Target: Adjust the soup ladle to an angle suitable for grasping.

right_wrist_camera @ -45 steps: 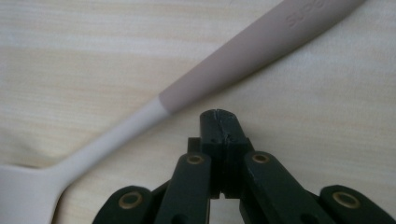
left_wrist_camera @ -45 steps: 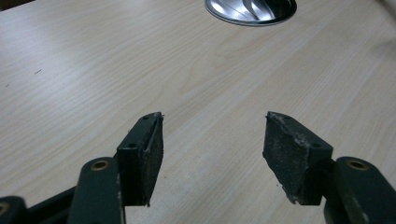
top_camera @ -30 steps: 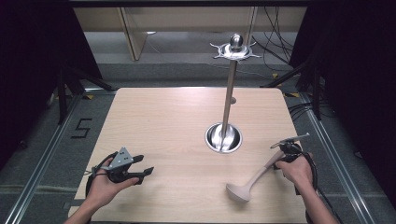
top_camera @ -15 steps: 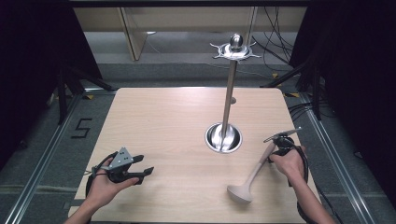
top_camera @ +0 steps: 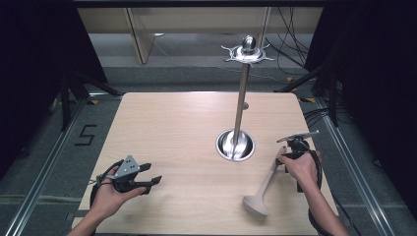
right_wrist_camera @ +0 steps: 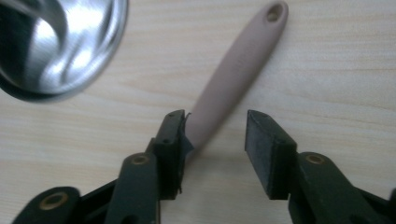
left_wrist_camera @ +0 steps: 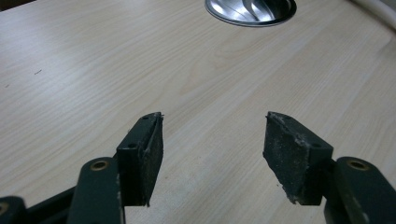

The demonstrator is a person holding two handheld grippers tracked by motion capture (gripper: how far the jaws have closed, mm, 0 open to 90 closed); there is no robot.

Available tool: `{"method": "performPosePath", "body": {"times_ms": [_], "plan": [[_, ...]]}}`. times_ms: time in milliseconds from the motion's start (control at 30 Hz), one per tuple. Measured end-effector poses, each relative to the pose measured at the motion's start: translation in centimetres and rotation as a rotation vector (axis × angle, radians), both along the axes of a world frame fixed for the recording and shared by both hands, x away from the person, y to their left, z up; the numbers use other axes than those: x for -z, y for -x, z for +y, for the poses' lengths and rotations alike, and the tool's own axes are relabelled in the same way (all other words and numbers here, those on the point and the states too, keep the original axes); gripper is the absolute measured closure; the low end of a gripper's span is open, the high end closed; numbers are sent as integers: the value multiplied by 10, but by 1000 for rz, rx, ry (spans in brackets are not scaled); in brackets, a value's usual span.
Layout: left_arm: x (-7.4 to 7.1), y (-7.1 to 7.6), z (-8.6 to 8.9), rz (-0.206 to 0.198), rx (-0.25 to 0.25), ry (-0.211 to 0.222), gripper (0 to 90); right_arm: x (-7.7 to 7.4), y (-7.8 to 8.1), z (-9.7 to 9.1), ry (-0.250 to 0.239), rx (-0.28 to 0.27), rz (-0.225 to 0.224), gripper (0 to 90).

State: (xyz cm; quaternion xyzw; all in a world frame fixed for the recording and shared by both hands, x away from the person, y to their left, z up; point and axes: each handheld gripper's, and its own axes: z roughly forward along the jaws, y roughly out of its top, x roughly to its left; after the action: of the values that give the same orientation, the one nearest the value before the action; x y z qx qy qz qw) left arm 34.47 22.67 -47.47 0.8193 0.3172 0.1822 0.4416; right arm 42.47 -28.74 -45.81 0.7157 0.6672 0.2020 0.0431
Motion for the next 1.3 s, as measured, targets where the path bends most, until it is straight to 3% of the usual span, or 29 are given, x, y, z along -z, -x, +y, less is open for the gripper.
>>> {"method": "performPosePath", "body": {"times_ms": [67,100,133,167,233,267,300,333,367,433,467,500,533,600,667,700,767,867,900,933,967,1033,1067,1133,1167,1200,1233,1267,1300], "plan": [[0,0,-1,-6,-3,-4,370,-7,0,10,-54,73,45,533],[-1,1,-1,3,-7,7,370,-5,-2,9,-33,34,47,521],[-1,1,-1,1,-8,6,371,-4,-2,15,-71,67,82,524],[-1,1,0,-2,-3,3,370,-3,-3,13,-55,19,87,530],[0,1,0,-3,-6,3,371,-2,-3,21,-87,70,106,524],[0,0,0,0,-4,5,370,0,-5,22,-69,55,135,502],[0,0,0,1,1,1,371,1,-6,26,-76,88,162,502],[1,1,-1,12,-9,12,371,4,-6,27,-59,73,153,502],[0,0,0,-1,2,2,371,7,-7,20,2,-35,121,503],[0,0,0,-1,2,2,371,9,-9,18,25,-58,123,505],[0,1,-1,8,-5,8,371,16,-8,27,9,9,116,515],[1,1,-1,21,-12,17,371,14,-10,21,51,-70,159,519],[1,1,-1,8,-6,7,371,12,-12,27,20,-8,184,528],[1,1,-1,11,-5,8,371,16,-14,26,39,-45,142,542],[1,1,-1,22,-11,17,371,12,-14,36,0,61,207,578],[1,0,-1,7,-1,6,371,13,-15,33,45,12,178,595],[1,0,-1,3,4,0,372,12,-15,33,51,7,190,605],[1,0,-1,2,5,4,372,13,-16,30,33,5,178,631],[1,0,-1,1,5,4,371,12,-16,29,18,4,199,641],[1,0,-1,3,4,0,372,16,-15,24,25,-55,148,649],[0,0,0,-1,7,-12,372,14,-15,27,16,-11,173,656],[1,0,-2,8,2,5,372,15,-15,25,-3,-14,163,673],[2,1,-2,6,-3,10,372,16,-14,26,-29,20,158,680],[2,1,-2,12,-5,1,372,19,-14,16,19,-88,128,703],[2,1,-2,19,-6,5,372,17,-13,23,-34,-7,173,719],[2,1,-2,13,-5,1,372,18,-11,21,-14,-42,170,734],[2,1,-2,13,-5,1,372,19,-9,29,-61,52,168,747],[2,0,-2,4,-3,11,373,12,-11,27,-78,33,225,754],[2,0,-2,4,-1,8,372,11,-12,23,-46,-14,207,755]]}}
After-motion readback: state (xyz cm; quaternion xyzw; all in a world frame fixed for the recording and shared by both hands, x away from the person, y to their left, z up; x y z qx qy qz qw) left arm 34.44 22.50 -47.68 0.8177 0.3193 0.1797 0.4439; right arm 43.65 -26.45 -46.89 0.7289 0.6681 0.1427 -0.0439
